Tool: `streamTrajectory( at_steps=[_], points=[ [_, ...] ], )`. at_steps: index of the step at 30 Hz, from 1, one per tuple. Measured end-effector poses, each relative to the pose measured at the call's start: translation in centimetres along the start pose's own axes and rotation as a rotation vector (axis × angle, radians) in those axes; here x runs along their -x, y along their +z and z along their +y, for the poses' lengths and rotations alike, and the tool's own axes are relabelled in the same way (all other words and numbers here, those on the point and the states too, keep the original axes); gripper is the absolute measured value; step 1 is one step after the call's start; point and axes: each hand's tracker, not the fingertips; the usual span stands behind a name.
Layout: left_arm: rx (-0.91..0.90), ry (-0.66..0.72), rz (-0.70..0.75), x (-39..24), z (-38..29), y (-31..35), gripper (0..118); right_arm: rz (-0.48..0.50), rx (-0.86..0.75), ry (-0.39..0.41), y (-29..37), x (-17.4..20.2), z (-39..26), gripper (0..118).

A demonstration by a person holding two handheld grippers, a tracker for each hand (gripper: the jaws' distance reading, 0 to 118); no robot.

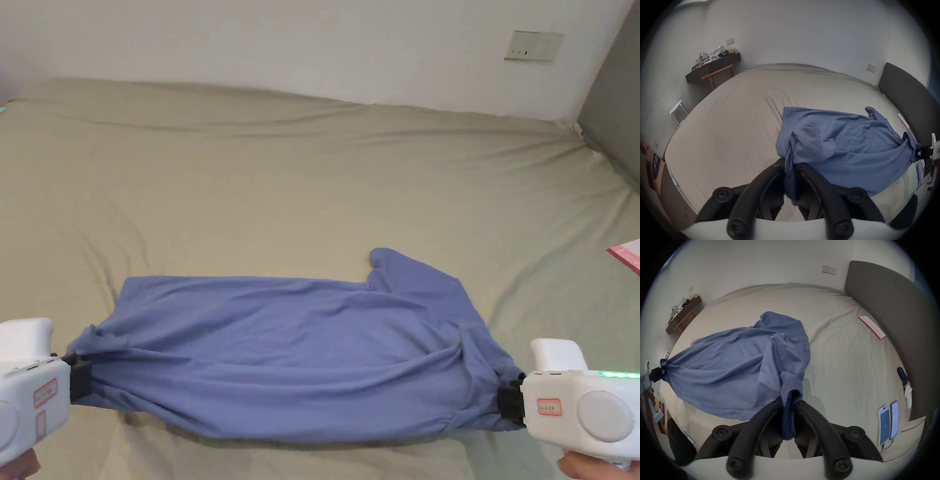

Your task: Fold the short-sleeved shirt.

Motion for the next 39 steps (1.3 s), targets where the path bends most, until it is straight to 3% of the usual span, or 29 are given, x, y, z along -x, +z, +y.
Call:
streamTrajectory(
  at_steps=[6, 10, 19, 23, 24, 26, 27, 28, 29, 32, 33, 36, 39],
  points=[
    [0.066, -0.085, 0.009, 0.5, -2.9, 1.9, 9, -0.029, 0.05, 0.038, 2.6, -0.3, -3.6, 14],
    [0.186, -0.129, 0.019, 0.6, -6.4, 0.5, 9, -0.013, 0.14, -0.033, 1.4, -0.9, -6.9, 14],
    [0.329, -0.147, 0.047, 2.0, -10.9, -4.4, 9, -0.027, 0.254, -0.087, -3.8, -1.9, -11.3, 14],
    [0.339, -0.084, 0.028, 2.7, -10.7, -4.5, 9, -0.027, 0.27, -0.118, -5.1, -2.2, -11.6, 15],
    [0.343, -0.079, 0.022, 2.9, -10.6, -4.5, 9, -0.03, 0.27, -0.119, -4.8, -2.0, -11.3, 19],
    [0.342, -0.067, 0.013, 3.1, -10.6, -4.5, 10, -0.055, 0.268, -0.069, -4.6, -1.6, -11.1, 39],
    [0.336, -0.064, 0.006, 3.1, -10.4, -4.0, 22, -0.091, 0.258, -0.034, -4.2, -1.5, -11.0, 65],
    [0.327, -0.059, 0.001, 3.1, -10.3, -3.8, 39, -0.126, 0.256, -0.021, -3.8, -1.4, -10.8, 83],
    [0.309, -0.061, 0.021, 3.0, -9.9, -3.5, 63, -0.194, 0.244, -0.007, -3.4, -1.4, -10.5, 96],
    [0.215, -0.023, 0.004, 3.2, -8.3, -1.6, 86, -0.153, 0.098, -0.032, -0.6, -2.0, -8.8, 99],
    [0.177, 0.0, -0.008, 3.3, -7.5, -0.8, 105, -0.144, 0.061, -0.05, 0.5, -2.0, -7.9, 99],
    [0.014, 0.036, -0.013, 2.9, -3.9, 2.6, 109, -0.124, -0.123, -0.046, 4.5, -1.5, -4.7, 99],
    [-0.159, 0.052, -0.035, 1.4, -0.7, 7.0, 109, -0.124, -0.309, 0.017, 9.1, 0.5, -2.0, 99]
  ],
)
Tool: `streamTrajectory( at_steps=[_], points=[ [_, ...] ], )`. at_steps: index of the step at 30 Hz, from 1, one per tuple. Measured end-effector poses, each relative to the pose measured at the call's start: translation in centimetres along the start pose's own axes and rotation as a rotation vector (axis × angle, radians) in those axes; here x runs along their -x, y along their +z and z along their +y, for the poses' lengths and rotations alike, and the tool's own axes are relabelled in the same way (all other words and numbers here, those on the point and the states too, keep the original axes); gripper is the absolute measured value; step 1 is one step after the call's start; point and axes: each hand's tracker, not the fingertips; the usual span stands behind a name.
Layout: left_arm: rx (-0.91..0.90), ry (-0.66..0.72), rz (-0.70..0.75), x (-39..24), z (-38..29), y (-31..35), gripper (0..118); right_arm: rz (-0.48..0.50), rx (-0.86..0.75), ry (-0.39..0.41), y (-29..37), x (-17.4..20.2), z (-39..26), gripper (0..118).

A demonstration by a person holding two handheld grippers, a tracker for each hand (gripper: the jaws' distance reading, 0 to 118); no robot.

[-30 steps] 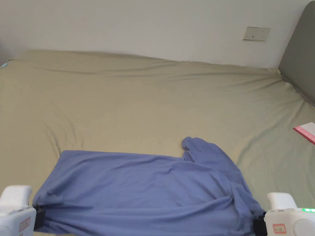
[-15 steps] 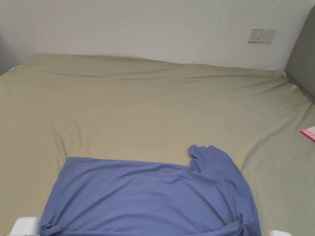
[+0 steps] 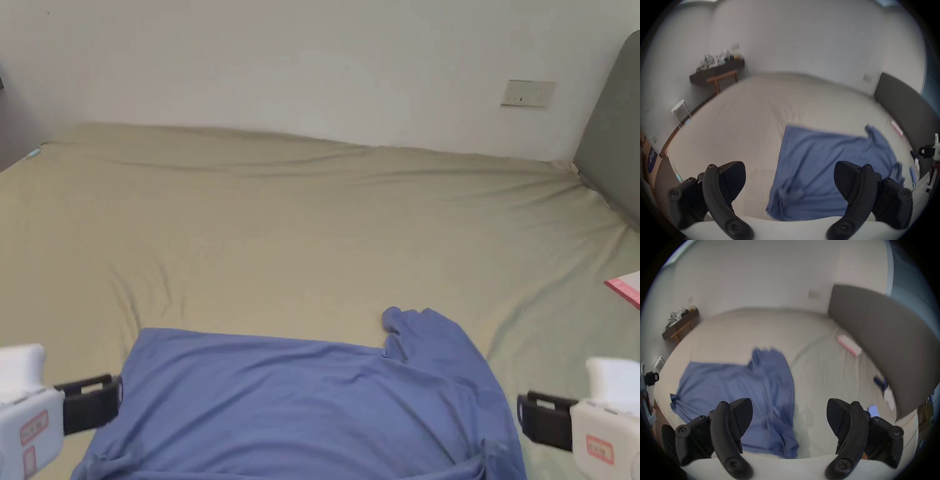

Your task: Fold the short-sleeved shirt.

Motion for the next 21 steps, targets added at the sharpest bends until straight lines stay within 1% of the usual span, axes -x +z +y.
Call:
streamTrajectory(
  at_steps=[4, 6, 8, 9, 10, 11, 12, 13, 14, 15, 16, 17, 18, 19, 20, 21],
  points=[
    [-0.248, -0.027, -0.024, -3.1, 4.5, 5.2, 109, 0.007, -0.262, 0.061, 6.0, 3.0, 5.0, 99],
    [-0.392, -0.032, -0.033, -5.0, 6.0, 8.1, 108, -0.058, -0.349, 0.12, 8.2, 5.1, 6.7, 99],
    [-0.48, -0.062, -0.036, -6.6, 7.1, 10.0, 106, -0.079, -0.428, 0.156, 9.9, 6.7, 7.4, 99],
    [-0.514, -0.103, -0.036, -7.7, 7.5, 11.0, 102, -0.062, -0.47, 0.166, 10.5, 7.5, 7.7, 98],
    [-0.538, -0.134, -0.033, -8.6, 7.7, 11.6, 95, -0.055, -0.496, 0.172, 11.1, 8.2, 7.7, 95],
    [-0.56, -0.176, -0.024, -9.7, 7.7, 12.2, 83, -0.046, -0.527, 0.173, 11.7, 8.9, 7.8, 90],
    [-0.576, -0.215, -0.008, -10.2, 7.8, 12.1, 62, -0.043, -0.551, 0.176, 12.1, 9.5, 7.7, 77],
    [-0.595, -0.258, 0.012, -11.2, 7.6, 12.3, 43, -0.036, -0.574, 0.187, 12.5, 10.1, 7.7, 62],
    [-0.606, -0.299, 0.019, -12.1, 7.3, 12.4, 27, -0.048, -0.595, 0.207, 12.7, 10.9, 7.6, 43],
    [-0.642, -0.33, 0.022, -12.8, 6.8, 12.4, 18, -0.069, -0.618, 0.232, 12.8, 11.7, 7.4, 14],
    [-0.676, -0.347, 0.036, -13.0, 6.3, 11.9, 17, -0.075, -0.634, 0.253, 12.9, 12.2, 7.3, 7],
    [-0.679, -0.372, 0.053, -13.7, 5.9, 11.9, 12, -0.058, -0.641, 0.266, 12.7, 12.6, 7.2, 6],
    [-0.654, -0.395, 0.044, -14.3, 5.9, 11.7, 4, -0.055, -0.643, 0.267, 12.9, 12.9, 7.1, 3],
    [-0.647, -0.399, 0.03, -14.6, 5.8, 11.6, 0, -0.043, -0.641, 0.271, 12.9, 13.2, 7.0, 2],
    [-0.644, -0.396, 0.022, -14.7, 5.6, 11.2, 0, -0.015, -0.632, 0.271, 12.8, 13.4, 7.1, 2],
    [-0.604, -0.396, 0.012, -14.9, 5.9, 10.8, 0, -0.003, -0.631, 0.265, 12.5, 13.5, 7.2, 2]
  ],
)
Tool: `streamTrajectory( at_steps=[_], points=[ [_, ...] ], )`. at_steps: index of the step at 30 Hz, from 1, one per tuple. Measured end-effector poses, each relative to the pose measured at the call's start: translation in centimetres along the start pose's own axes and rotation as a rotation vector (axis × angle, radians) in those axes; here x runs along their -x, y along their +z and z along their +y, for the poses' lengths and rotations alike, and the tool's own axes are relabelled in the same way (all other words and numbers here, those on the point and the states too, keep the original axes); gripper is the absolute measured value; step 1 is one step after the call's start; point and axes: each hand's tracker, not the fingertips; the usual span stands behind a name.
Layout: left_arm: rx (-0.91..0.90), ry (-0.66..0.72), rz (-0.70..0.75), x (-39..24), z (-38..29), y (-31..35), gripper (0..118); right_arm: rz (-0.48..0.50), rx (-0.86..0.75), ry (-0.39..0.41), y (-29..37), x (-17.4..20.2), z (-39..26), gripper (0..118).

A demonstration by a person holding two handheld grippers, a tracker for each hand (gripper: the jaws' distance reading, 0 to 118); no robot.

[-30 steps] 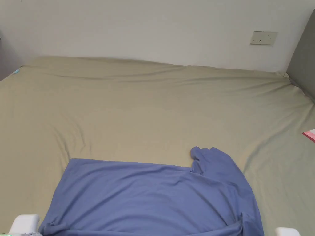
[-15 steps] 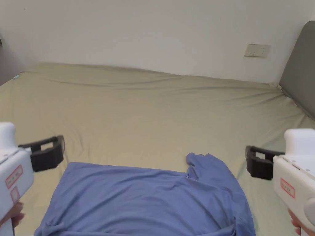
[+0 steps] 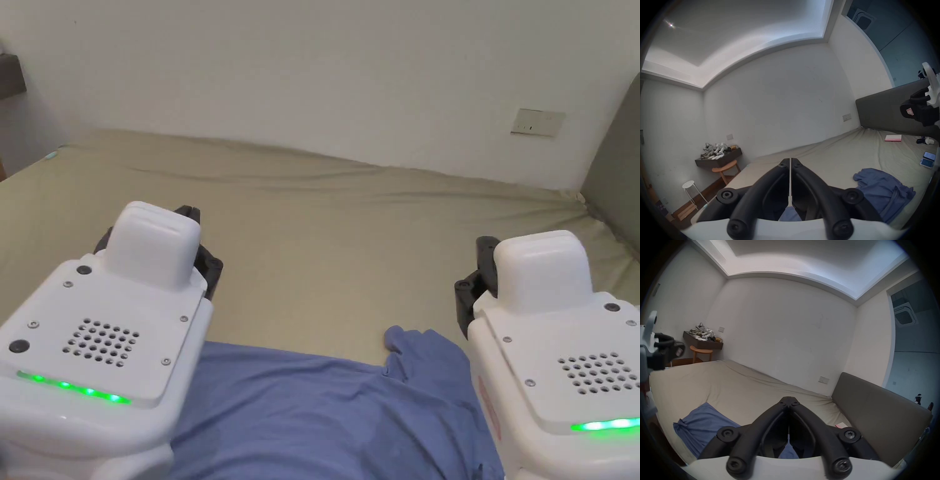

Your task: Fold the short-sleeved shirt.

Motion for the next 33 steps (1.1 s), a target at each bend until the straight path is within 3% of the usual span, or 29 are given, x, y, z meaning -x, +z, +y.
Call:
streamTrajectory(
  at_steps=[3, 11, 16, 18, 20, 21, 23, 25, 26, 27, 33],
  points=[
    [0.024, 0.059, -0.005, -0.1, -0.1, -0.8, 0, 0.0, 0.005, 0.005, -0.6, 0.5, -0.2, 2],
    [0.072, 0.051, 0.003, 0.1, -1.9, -3.8, 0, 0.027, 0.076, -0.034, -3.4, 0.2, -2.1, 2],
    [0.312, 0.091, -0.06, 1.1, -8.2, -8.8, 0, 0.038, 0.159, -0.018, -5.6, -0.2, -5.0, 2],
    [0.501, 0.157, -0.169, 2.5, -12.2, -12.4, 0, 0.035, 0.194, -0.021, -6.6, -0.6, -6.4, 2],
    [0.679, 0.276, -0.182, 3.8, -17.1, -16.0, 0, 0.035, 0.239, -0.038, -7.5, -1.3, -7.9, 2],
    [0.71, 0.314, -0.152, 4.4, -19.5, -17.5, 7, 0.035, 0.261, -0.051, -8.1, -1.7, -8.6, 2],
    [0.787, 0.27, -0.095, 5.1, -22.6, -20.1, 36, 0.031, 0.29, -0.057, -9.0, -2.3, -9.9, 2],
    [0.838, 0.233, -0.064, 5.8, -25.0, -22.7, 85, 0.008, 0.318, -0.051, -9.7, -2.9, -11.2, 2],
    [0.858, 0.23, -0.045, 6.1, -26.1, -24.2, 104, 0.0, 0.335, -0.054, -10.1, -3.2, -11.9, 2],
    [0.865, 0.234, -0.037, 6.3, -27.0, -25.3, 114, -0.006, 0.351, -0.061, -10.4, -3.6, -12.5, 2],
    [0.893, 0.238, -0.008, 6.7, -29.9, -30.9, 114, -0.039, 0.428, -0.069, -11.6, -4.8, -14.9, 2]
  ],
)
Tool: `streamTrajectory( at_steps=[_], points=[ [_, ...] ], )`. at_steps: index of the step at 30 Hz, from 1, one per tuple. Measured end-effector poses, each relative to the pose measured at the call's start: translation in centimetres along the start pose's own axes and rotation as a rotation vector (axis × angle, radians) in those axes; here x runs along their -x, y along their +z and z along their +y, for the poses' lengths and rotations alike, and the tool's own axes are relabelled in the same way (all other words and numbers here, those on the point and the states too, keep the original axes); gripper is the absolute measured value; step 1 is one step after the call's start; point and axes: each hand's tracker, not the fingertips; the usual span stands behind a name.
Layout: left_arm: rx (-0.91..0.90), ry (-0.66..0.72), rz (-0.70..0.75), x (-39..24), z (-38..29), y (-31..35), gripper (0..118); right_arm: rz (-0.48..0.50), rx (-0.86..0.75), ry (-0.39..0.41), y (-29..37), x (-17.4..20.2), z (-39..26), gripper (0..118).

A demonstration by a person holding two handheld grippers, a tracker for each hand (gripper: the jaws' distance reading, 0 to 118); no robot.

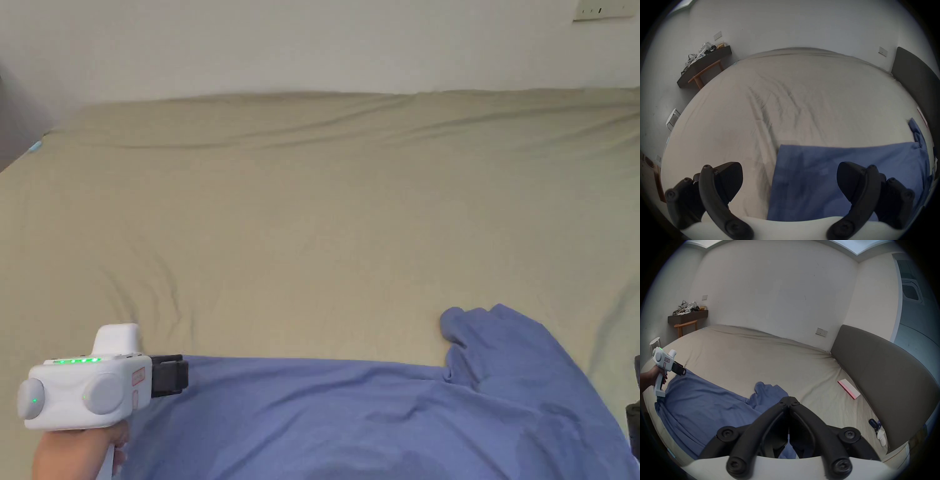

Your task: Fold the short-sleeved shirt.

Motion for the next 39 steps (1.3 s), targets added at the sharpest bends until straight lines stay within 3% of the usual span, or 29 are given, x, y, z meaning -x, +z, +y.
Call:
streamTrajectory(
  at_steps=[2, 4, 5, 8, 10, 11, 13, 16, 19, 20, 21, 23, 24, 26, 32, 39],
  points=[
    [0.028, -0.01, 0.01, 0.1, 0.2, -1.8, 111, 0.0, 0.018, -0.008, -0.3, -0.2, -0.2, 2],
    [0.076, -0.016, -0.03, -0.1, -0.1, -2.7, 92, -0.001, 0.032, -0.004, -0.4, -0.2, -0.4, 2],
    [0.015, 0.047, -0.039, -0.2, -0.2, -2.2, 90, -0.002, 0.037, 0.004, -0.5, -0.1, -0.5, 2],
    [0.009, 0.003, -0.035, -0.8, -0.3, -1.2, 69, -0.001, 0.055, 0.025, -0.7, 0.5, -0.6, 2],
    [0.009, -0.055, -0.071, -1.4, 0.1, -0.5, 19, 0.019, 0.064, 0.021, -0.9, 0.8, -0.7, 2],
    [0.021, -0.078, -0.093, -1.7, 0.2, -0.2, 2, 0.03, 0.069, 0.02, -1.1, 1.0, -0.8, 2],
    [-0.043, -0.119, -0.025, -2.2, 0.1, 1.3, 2, 0.037, 0.078, 0.019, -1.3, 1.0, -0.8, 2],
    [-0.113, -0.124, -0.064, -2.4, 0.2, 5.0, 2, 0.061, 0.11, 0.004, -1.9, 0.3, -0.2, 2],
    [-0.197, -0.167, -0.079, -2.6, 0.2, 9.5, 2, 0.069, 0.132, 0.04, -3.5, -0.5, 0.2, 3],
    [-0.23, -0.192, -0.082, -2.8, 0.0, 10.9, 2, 0.078, 0.148, 0.036, -4.5, -1.0, 0.4, 12],
    [-0.251, -0.196, -0.084, -2.8, -0.1, 12.0, 2, 0.103, 0.19, 0.011, -5.5, -1.4, 0.5, 32],
    [-0.275, -0.196, -0.098, -2.8, -0.3, 13.9, 2, 0.152, 0.267, -0.071, -8.7, -2.4, 0.5, 99],
    [-0.282, -0.197, -0.1, -2.8, -0.6, 14.8, 2, 0.186, 0.335, -0.098, -11.0, -2.7, 0.1, 107],
    [-0.297, -0.198, -0.098, -2.6, -1.1, 15.8, 2, 0.166, 0.385, -0.129, -14.2, -3.2, -0.8, 107],
    [-0.299, -0.21, -0.085, -2.3, -3.1, 17.0, 2, 0.088, 0.614, -0.089, -24.0, -3.4, -5.8, 107],
    [-0.227, -0.17, -0.063, -1.6, -4.8, 14.2, 2, 0.076, 0.629, -0.132, -25.3, -2.5, -8.0, 102]
  ],
)
